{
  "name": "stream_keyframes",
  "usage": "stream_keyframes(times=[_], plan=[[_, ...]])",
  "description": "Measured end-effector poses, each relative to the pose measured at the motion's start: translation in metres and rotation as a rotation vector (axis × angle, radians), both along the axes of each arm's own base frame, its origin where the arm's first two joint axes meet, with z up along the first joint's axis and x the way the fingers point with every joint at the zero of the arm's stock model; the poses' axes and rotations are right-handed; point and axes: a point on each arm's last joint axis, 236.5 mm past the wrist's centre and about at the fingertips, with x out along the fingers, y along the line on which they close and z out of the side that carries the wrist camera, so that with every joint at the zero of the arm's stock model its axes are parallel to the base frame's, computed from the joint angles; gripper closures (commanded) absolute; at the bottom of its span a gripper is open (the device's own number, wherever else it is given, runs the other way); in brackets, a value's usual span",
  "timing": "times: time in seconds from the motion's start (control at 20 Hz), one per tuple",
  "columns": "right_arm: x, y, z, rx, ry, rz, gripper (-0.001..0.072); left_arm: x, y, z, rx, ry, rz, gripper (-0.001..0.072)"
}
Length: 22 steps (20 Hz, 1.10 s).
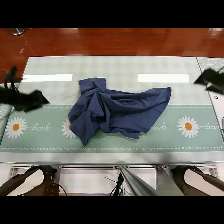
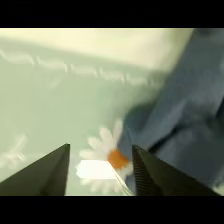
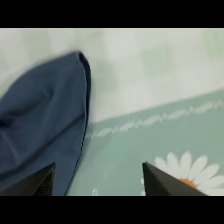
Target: Fold the shirts.
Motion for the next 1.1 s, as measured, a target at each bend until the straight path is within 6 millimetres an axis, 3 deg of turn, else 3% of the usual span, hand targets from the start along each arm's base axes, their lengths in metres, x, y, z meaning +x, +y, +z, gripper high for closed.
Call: stream_keyframes(times=[0.15,0.3,0.55,0.75,0.8,0.85,1.1], plan=[[-0.041,0.028,-0.034,0.087,-0.003,-0.005,0.0093,-0.036,-0.027,-0.029,-0.131,0.077,-0.008,-0.0004],[-0.078,0.056,-0.067,0.169,0.024,0.001,0.0093,-0.054,-0.050,-0.047,-0.211,0.105,-0.006,0.0000],[-0.120,0.082,-0.111,0.248,0.105,-0.005,0.0093,-0.061,-0.095,-0.057,-0.336,0.081,-0.052,0.0001],[-0.133,0.090,-0.126,0.276,0.136,-0.014,0.0094,-0.063,-0.128,-0.068,-0.358,0.050,-0.124,0.0004],[-0.134,0.091,-0.127,0.281,0.138,-0.014,0.0093,-0.061,-0.135,-0.071,-0.355,0.042,-0.132,0.0204],[-0.135,0.093,-0.128,0.284,0.142,-0.011,0.0094,-0.059,-0.142,-0.074,-0.354,0.033,-0.133,0.0662],[-0.146,0.118,-0.135,0.305,0.183,0.061,0.0094,-0.047,-0.160,-0.068,-0.376,-0.018,-0.166,0.0680]])
